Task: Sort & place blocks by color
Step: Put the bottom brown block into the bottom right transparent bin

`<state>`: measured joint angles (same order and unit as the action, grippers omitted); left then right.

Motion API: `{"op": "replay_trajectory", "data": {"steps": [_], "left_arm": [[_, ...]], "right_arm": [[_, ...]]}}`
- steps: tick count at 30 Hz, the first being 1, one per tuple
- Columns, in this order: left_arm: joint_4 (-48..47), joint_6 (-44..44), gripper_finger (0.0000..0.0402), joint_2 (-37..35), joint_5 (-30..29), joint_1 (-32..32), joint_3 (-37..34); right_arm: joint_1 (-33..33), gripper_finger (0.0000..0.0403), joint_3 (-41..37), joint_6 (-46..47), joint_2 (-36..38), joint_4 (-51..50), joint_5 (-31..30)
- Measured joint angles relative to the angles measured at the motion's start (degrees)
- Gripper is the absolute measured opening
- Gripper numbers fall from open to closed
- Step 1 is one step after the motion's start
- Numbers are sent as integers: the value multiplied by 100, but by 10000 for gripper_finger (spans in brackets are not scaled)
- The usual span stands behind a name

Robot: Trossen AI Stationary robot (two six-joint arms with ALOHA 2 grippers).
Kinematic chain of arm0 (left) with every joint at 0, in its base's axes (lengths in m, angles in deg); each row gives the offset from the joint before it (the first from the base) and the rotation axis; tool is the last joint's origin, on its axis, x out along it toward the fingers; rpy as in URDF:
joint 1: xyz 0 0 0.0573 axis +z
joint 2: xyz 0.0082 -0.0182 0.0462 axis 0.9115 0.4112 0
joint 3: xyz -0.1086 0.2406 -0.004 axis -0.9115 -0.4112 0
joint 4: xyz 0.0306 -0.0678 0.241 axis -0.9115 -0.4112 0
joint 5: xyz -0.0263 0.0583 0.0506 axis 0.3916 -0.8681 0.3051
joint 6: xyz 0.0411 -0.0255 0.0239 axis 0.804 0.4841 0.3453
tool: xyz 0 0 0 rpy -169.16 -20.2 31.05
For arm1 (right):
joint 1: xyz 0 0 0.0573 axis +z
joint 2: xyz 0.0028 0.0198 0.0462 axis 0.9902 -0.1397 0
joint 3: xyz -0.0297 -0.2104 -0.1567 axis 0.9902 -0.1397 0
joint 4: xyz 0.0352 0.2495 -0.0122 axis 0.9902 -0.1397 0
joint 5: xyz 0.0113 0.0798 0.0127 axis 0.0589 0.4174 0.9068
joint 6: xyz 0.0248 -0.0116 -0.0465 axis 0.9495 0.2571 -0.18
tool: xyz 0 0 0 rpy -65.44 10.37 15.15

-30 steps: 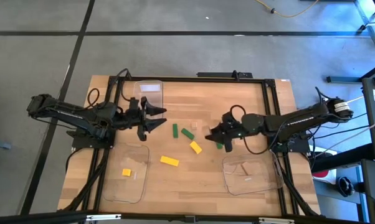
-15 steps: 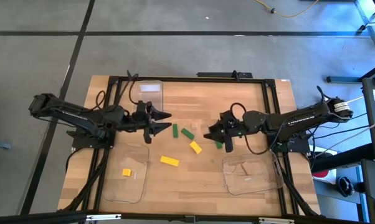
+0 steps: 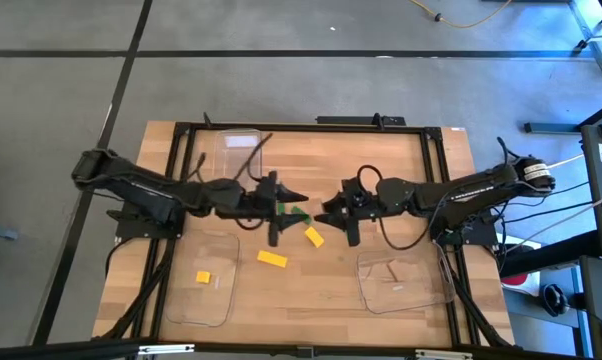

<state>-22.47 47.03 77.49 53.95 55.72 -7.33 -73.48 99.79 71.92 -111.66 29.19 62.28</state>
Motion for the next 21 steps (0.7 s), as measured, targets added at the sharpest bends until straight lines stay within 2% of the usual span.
{"op": "replay_trajectory", "data": {"steps": [4, 14, 17, 21], "left_arm": [[-3, -202, 223, 248, 158, 79, 200], [36, -668, 214, 278, 402, 114, 221], [33, -760, 183, 278, 373, 114, 221], [40, -768, 118, 275, 334, 169, 221]], "right_arm": [[35, 130, 207, -229, -157, -8, 63], [44, 130, 222, -609, -163, -81, 149], [44, 130, 222, -712, -163, -81, 149], [38, 130, 222, -742, -161, -99, 138]]}}
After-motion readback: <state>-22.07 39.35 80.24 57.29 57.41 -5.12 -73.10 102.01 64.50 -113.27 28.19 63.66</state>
